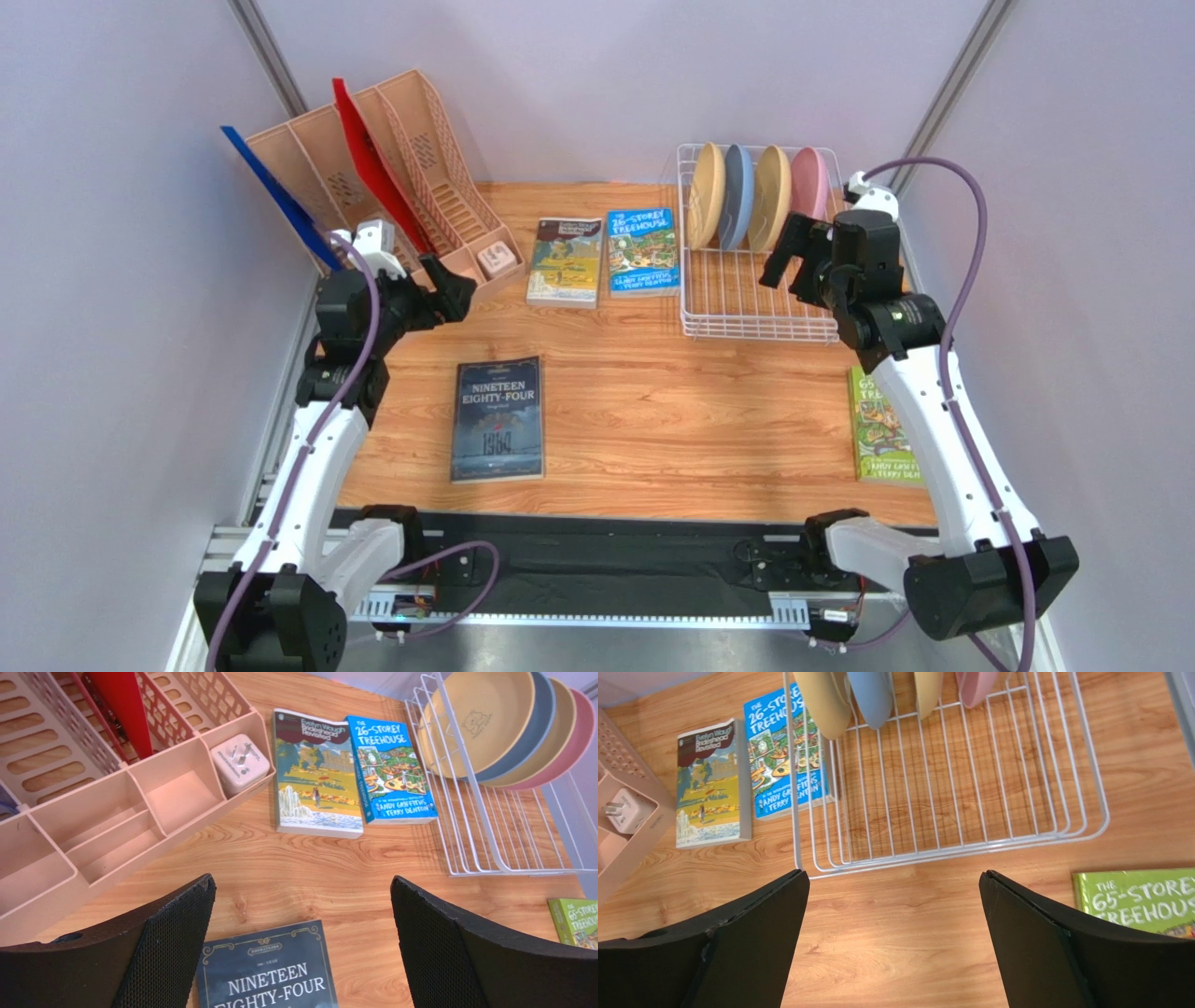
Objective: Unload the plates from the dish rack
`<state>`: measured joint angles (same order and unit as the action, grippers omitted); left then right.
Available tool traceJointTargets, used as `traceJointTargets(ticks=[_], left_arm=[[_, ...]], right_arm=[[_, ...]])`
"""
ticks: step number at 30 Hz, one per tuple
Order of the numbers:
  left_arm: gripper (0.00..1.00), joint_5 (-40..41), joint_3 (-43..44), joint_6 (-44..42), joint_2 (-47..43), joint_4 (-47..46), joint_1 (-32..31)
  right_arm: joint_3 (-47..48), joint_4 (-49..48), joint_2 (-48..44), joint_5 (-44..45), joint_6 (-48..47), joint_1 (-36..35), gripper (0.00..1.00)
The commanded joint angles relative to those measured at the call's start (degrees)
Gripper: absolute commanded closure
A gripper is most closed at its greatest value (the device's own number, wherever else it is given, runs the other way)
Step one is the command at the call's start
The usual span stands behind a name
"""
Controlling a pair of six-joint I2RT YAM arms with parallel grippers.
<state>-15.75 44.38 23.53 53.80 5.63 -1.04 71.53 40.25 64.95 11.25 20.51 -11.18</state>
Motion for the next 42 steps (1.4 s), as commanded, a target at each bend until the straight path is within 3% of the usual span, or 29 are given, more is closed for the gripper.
traceJointTargets(ticks=[1,6,10,17,23,32,36,42], left_arm=[[0.0,2.47,2.29,1.08,0.78,1.4,0.25],[0.0,1.95,0.36,2.4,0.16,-0.88,0.25],[0.0,-1.82,-0.87,2.48,0.43,-3.77,0.25],[0.0,-1.48,-5.27,6.45,0.68,-10.11,-0.36],[0.0,3.62,-5.8,3.72,3.24,-10.11,-3.44],[0.0,9.33,-6.15,0.91,5.7,-10.55,-5.03],[0.0,9.68,-5.62,0.2,6.75,-10.38,-5.11],[0.0,9.95,-5.27,-0.59,7.9,-10.38,-5.11]], right_arm=[[3.18,-6.58,2.46,-9.02,-5.21,-0.16,0.0],[8.09,-9.39,9.92,-5.62,-5.39,-0.16,0.0],[20.97,-6.51,23.45,-1.33,-5.92,-0.95,0.09],[36.28,-4.04,40.33,2.2,-8.82,-4.55,0.09],[48.68,-2.9,52.36,4.92,-10.48,-6.48,0.13],[61.09,-0.08,63.27,17.75,-15.85,-8.59,0.24],[63.21,0.18,65.57,20.48,-16.56,-8.68,0.32],[63.12,-0.52,67.5,21.98,-17.96,-9.03,0.59]])
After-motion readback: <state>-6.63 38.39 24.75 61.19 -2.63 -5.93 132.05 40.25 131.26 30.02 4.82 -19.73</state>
